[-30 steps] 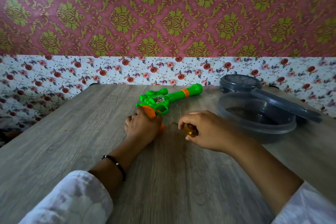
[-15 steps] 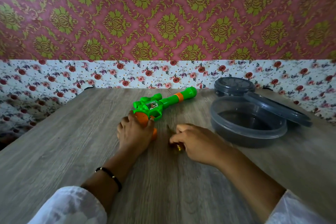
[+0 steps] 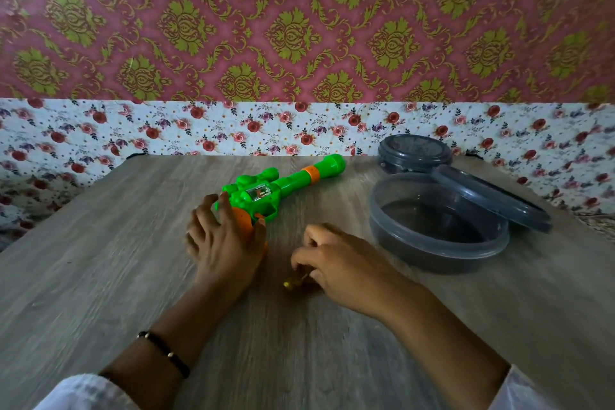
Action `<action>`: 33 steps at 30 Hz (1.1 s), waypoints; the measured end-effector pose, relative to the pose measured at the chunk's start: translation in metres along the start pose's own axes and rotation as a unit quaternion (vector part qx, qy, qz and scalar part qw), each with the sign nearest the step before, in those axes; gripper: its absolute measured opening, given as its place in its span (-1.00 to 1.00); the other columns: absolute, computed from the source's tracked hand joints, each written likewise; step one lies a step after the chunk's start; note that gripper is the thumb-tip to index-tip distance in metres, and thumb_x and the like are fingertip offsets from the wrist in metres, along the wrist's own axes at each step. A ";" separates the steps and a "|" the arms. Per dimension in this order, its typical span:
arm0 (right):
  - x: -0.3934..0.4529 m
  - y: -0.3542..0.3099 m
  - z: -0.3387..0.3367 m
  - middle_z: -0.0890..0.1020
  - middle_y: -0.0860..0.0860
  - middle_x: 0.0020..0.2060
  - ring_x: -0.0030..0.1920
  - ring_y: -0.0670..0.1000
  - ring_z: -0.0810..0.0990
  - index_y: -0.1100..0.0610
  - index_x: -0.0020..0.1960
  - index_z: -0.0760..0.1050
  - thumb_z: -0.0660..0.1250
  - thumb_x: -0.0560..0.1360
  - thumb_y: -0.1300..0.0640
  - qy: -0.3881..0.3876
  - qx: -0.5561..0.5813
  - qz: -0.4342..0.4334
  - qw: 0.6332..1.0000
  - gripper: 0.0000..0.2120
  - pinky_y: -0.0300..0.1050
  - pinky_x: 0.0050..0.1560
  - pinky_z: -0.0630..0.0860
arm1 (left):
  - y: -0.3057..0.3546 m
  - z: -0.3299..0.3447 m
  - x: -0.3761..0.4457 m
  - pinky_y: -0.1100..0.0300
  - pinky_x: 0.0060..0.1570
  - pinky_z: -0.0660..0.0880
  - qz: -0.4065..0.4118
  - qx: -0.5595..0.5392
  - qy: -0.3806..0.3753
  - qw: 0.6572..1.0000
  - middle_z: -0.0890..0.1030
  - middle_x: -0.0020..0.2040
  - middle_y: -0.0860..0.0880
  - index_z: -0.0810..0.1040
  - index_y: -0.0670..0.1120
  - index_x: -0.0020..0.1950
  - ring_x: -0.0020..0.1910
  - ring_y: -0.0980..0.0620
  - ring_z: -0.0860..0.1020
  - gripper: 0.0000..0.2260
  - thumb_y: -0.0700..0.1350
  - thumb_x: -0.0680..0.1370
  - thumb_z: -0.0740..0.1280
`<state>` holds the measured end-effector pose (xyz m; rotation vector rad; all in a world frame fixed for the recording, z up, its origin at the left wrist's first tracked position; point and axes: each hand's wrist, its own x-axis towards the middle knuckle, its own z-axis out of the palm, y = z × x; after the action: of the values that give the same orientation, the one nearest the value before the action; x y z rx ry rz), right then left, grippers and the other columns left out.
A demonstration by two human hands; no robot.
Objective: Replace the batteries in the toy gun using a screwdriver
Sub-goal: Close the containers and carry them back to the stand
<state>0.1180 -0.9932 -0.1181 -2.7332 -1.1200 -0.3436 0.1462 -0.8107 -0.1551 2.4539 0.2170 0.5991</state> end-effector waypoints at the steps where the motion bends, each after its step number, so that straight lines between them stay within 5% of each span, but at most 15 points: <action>1: 0.001 -0.001 0.000 0.43 0.02 -0.01 -0.01 0.05 0.44 0.05 0.09 0.46 0.26 0.51 0.21 0.026 0.012 -0.008 1.000 -0.82 -0.06 -0.19 0.40 | 0.001 -0.002 -0.001 -0.16 0.41 0.04 0.011 -0.004 0.000 1.000 0.04 0.49 -0.12 0.06 -0.08 0.53 0.46 -0.20 0.02 -0.29 0.24 0.49 0.12; 3: 0.003 -0.002 -0.005 0.49 0.09 -0.05 -0.07 0.10 0.48 0.14 0.06 0.40 0.21 0.52 0.19 0.105 0.053 -0.011 0.993 -0.87 0.02 -0.18 0.48 | 0.005 -0.004 -0.003 -0.16 0.38 0.07 0.035 -0.023 0.015 0.999 0.06 0.48 -0.11 0.09 -0.06 0.53 0.44 -0.18 0.06 -0.27 0.25 0.42 0.07; 8: 0.000 -0.004 -0.031 0.25 -0.16 -0.26 -0.35 -0.19 0.19 0.08 0.00 0.22 0.05 0.55 0.10 0.315 0.130 0.008 0.940 -0.93 -0.34 -0.34 0.19 | 0.017 0.000 -0.009 -0.13 0.30 0.18 0.125 -0.043 0.069 0.989 0.17 0.44 -0.12 0.17 -0.06 0.49 0.37 -0.16 0.18 -0.35 0.22 0.47 0.05; 13: -0.010 0.020 -0.046 0.34 -0.20 -0.38 -0.44 -0.32 0.34 0.05 0.00 0.29 0.12 0.54 -0.05 0.416 0.105 0.123 0.895 -0.83 -0.46 -0.45 0.29 | 0.054 0.019 -0.026 -0.13 0.38 0.09 0.211 -0.036 0.038 0.976 0.20 0.46 -0.17 0.17 -0.06 0.48 0.43 -0.15 0.12 -0.39 0.19 0.50 0.10; 19: -0.034 0.066 -0.054 0.23 -0.22 -0.60 -0.59 -0.22 0.23 -0.01 -0.39 0.39 0.37 0.44 0.05 0.401 -0.004 0.261 0.878 -0.73 -0.39 -0.48 0.13 | 0.103 0.059 -0.039 -0.10 0.28 0.28 0.281 -0.016 -0.059 0.958 0.20 0.46 -0.13 0.17 0.01 0.51 0.40 -0.20 0.24 -0.40 0.21 0.52 0.10; 21: -0.044 0.081 -0.061 0.46 -0.04 -0.50 -0.46 -0.07 0.41 0.14 -0.23 0.55 0.44 0.42 0.13 0.370 -0.073 0.325 0.867 -0.89 -0.32 -0.40 0.26 | 0.112 0.070 -0.042 -0.14 0.24 0.35 0.293 -0.002 -0.084 0.952 0.18 0.45 -0.13 0.23 0.03 0.50 0.37 -0.23 0.30 -0.44 0.21 0.53 0.10; 23: -0.055 0.099 -0.066 0.63 0.15 -0.17 -0.11 0.14 0.54 0.20 0.04 0.56 0.46 0.37 0.18 0.328 -0.133 0.387 0.852 -0.73 -0.04 -0.15 0.42 | 0.113 0.077 -0.044 -0.19 0.22 0.38 0.295 0.015 -0.104 0.950 0.20 0.46 -0.16 0.25 0.05 0.48 0.36 -0.28 0.34 -0.47 0.21 0.54 0.09; 27: -0.072 0.126 -0.068 0.49 0.19 0.24 0.32 0.22 0.33 0.24 0.30 0.40 0.39 0.39 0.18 0.203 -0.190 0.466 0.840 -0.50 0.16 0.20 0.30 | 0.106 0.079 -0.042 -0.13 0.37 0.23 0.284 0.008 -0.127 0.950 0.03 0.50 -0.07 0.16 0.18 0.47 0.46 -0.18 0.14 -0.50 0.25 0.54 -0.02; 33: -0.066 0.126 -0.059 0.39 0.07 0.37 0.45 0.12 0.17 0.10 0.41 0.26 0.29 0.49 0.10 0.064 -0.141 0.493 0.856 -0.49 0.15 0.39 0.13 | 0.104 0.074 -0.041 -0.05 0.40 0.11 0.274 -0.016 -0.147 0.950 -0.09 0.49 0.05 0.08 0.25 0.47 0.48 -0.03 -0.01 -0.46 0.31 0.50 -0.12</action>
<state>0.1528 -1.1401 -0.0875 -3.0150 0.4702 -0.5222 0.1461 -0.9443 -0.1628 2.5292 -0.6079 0.4407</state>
